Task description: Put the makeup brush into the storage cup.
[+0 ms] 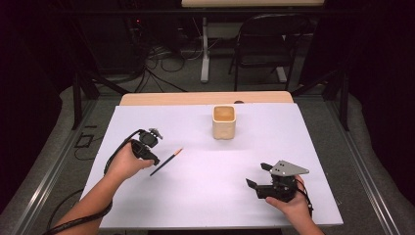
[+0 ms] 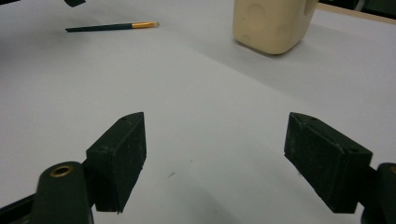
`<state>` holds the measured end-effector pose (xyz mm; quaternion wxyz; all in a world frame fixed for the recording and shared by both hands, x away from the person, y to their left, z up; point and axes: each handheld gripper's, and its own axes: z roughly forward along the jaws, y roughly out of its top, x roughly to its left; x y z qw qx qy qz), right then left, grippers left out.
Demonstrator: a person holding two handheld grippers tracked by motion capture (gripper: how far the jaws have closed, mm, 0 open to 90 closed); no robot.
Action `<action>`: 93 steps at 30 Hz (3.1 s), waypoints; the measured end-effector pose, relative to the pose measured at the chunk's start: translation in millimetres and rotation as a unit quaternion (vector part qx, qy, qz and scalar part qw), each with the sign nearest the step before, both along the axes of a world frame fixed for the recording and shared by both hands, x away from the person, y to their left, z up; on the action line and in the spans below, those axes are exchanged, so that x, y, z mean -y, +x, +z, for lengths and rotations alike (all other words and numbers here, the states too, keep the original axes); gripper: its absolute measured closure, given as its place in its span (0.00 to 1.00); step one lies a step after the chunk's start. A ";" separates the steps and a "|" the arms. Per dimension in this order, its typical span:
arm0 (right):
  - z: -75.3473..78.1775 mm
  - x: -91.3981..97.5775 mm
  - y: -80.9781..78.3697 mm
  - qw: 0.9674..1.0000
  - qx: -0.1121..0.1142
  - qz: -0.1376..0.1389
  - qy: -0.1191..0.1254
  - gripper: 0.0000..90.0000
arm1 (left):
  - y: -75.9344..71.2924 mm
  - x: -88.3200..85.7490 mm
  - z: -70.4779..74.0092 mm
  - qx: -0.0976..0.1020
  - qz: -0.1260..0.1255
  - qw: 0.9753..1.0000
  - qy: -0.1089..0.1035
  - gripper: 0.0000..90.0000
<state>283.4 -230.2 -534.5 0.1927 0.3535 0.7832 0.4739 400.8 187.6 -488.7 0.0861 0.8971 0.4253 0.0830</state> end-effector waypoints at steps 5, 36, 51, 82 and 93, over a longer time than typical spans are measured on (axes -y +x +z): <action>-0.1 0.0 0.2 1.000 -0.001 0.001 -0.001 0.23 | 2.2 2.8 -2.0 -0.003 -0.004 1.000 0.004 0.60; -0.7 -0.4 0.4 1.000 0.001 0.004 0.000 0.23 | 7.9 28.3 -16.2 -0.017 -0.035 0.999 0.030 0.67; -0.9 -0.7 0.3 1.000 0.000 0.005 0.002 0.23 | 14.1 35.0 -17.1 -0.012 -0.030 0.999 0.030 0.61; -0.9 -0.6 0.2 1.000 0.000 0.007 0.002 0.23 | 22.5 45.0 -23.0 -0.033 -0.027 0.999 0.032 0.80; -1.4 -0.6 0.5 1.000 0.000 0.006 0.003 0.23 | 24.0 47.8 -29.0 -0.046 -0.022 0.998 0.036 0.85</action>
